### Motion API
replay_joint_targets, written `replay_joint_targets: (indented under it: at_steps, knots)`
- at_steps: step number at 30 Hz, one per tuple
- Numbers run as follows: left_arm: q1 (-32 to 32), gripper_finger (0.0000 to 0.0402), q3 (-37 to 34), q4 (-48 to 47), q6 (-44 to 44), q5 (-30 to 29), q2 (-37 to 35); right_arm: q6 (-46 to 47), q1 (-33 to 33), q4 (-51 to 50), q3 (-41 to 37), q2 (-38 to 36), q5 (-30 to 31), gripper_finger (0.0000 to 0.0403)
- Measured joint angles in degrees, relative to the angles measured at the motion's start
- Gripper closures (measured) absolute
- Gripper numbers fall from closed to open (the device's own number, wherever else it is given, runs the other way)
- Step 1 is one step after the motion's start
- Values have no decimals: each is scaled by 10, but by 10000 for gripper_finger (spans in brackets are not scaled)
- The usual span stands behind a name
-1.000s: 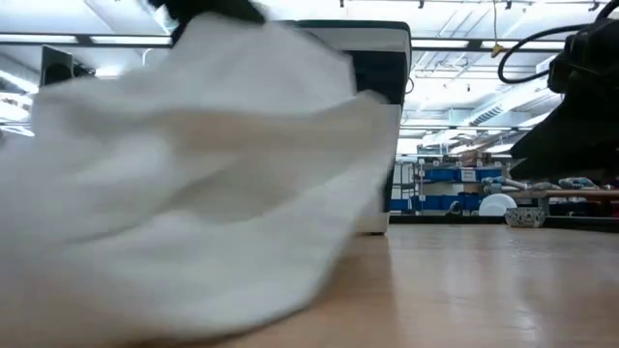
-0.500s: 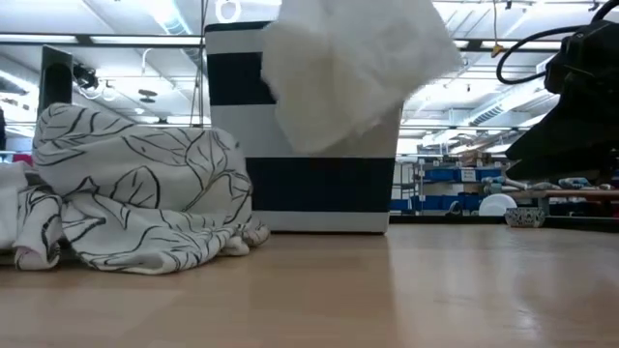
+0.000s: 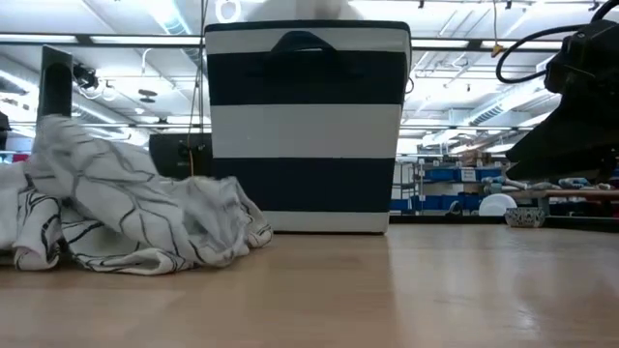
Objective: Sort clothes
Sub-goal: Put the white underwear into the blue bin, then put the white pattern shirt into the blue bin
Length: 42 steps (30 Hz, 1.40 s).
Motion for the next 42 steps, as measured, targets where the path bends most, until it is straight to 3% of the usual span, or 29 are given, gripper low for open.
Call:
replay_joint_targets:
  at_steps: [7, 12, 17, 23, 26, 29, 33, 42]
  knots:
    - [15, 389, 0, -114, -40, 139, 50, -8, 0, -1, 0, 0, 0, 192]
    - [13, 374, 0, -215, -48, 131, 130, -8, 0, -2, 0, 0, 0, 192]
    - [17, 358, -1, -248, -51, 124, 229, -5, 0, -1, 0, 0, -5, 192]
    - [37, 306, -1, -266, -78, 126, 329, -4, 0, -1, 0, 0, -6, 193]
    - [52, 276, 0, -280, -98, 156, 360, -4, 0, -1, 0, 0, -6, 195]
    - [63, 261, 1, -289, -104, 196, 367, -4, 0, -1, 0, 0, -6, 196]
    - [63, 260, -1, -295, -91, 198, 343, -4, 0, -1, 0, 0, -6, 200]
    - [45, 263, -2, -298, -55, 193, 189, -7, 0, -1, 0, 0, -6, 213]
